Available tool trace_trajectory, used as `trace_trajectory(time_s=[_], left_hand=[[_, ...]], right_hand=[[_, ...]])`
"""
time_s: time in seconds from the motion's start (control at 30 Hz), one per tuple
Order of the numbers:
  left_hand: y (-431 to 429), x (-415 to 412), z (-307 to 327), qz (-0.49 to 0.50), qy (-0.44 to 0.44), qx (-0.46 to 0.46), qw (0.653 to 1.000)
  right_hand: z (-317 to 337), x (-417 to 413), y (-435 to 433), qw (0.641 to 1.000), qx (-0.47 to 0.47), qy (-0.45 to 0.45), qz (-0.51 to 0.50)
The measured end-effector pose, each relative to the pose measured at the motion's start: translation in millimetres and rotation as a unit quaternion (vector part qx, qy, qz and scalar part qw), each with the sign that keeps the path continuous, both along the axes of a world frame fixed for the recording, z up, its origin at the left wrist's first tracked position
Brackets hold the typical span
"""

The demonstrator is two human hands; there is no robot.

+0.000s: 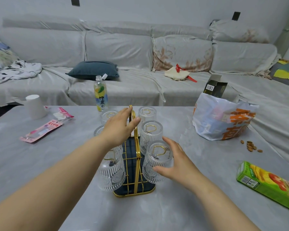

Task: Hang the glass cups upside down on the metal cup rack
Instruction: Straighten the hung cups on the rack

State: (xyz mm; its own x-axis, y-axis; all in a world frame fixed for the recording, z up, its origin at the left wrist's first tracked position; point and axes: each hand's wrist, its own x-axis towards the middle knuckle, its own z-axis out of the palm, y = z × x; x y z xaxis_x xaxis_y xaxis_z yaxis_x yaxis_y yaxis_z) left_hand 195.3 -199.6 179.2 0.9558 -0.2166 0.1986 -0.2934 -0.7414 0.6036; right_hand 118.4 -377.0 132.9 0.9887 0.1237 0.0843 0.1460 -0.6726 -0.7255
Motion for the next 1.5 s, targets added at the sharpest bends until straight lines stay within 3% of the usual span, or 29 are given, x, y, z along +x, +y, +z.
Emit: trace_trajectory(time_s=[0.1, 0.27, 0.47, 0.77, 0.9, 1.0, 1.13, 1.4, 1.5], left_hand=[[25, -24, 4, 0.018, -0.042, -0.095, 0.994], [67, -71, -19, 0.071, -0.064, -0.15, 0.984], [76, -96, -55, 0.069, 0.024, -0.141, 0.987], [61, -90, -65, 0.103, 0.025, -0.142, 0.984], [63, -88, -67, 0.104, 0.02, -0.151, 0.983], [64, -87, -69, 0.104, 0.021, -0.156, 0.982], [65, -87, -70, 0.108, 0.021, -0.164, 0.98], [70, -88, -66, 0.078, 0.045, -0.183, 0.979], [75, -81, -61, 0.092, 0.058, -0.266, 0.958]], right_hand=[[2, -2, 1, 1.0, 0.004, -0.003, -0.005], [3, -6, 8, 1.0, 0.002, -0.003, -0.015], [-2, -13, 13, 0.999, -0.006, -0.006, -0.045], [-7, -17, 16, 0.997, -0.005, -0.008, -0.074], [0, -21, 22, 0.989, -0.046, -0.102, -0.095], [12, -22, 38, 0.981, -0.083, -0.17, -0.036], [17, -15, 63, 0.979, -0.143, -0.14, 0.042], [9, -8, 71, 0.979, -0.169, -0.094, 0.058], [8, -7, 70, 0.979, -0.168, -0.092, 0.062]])
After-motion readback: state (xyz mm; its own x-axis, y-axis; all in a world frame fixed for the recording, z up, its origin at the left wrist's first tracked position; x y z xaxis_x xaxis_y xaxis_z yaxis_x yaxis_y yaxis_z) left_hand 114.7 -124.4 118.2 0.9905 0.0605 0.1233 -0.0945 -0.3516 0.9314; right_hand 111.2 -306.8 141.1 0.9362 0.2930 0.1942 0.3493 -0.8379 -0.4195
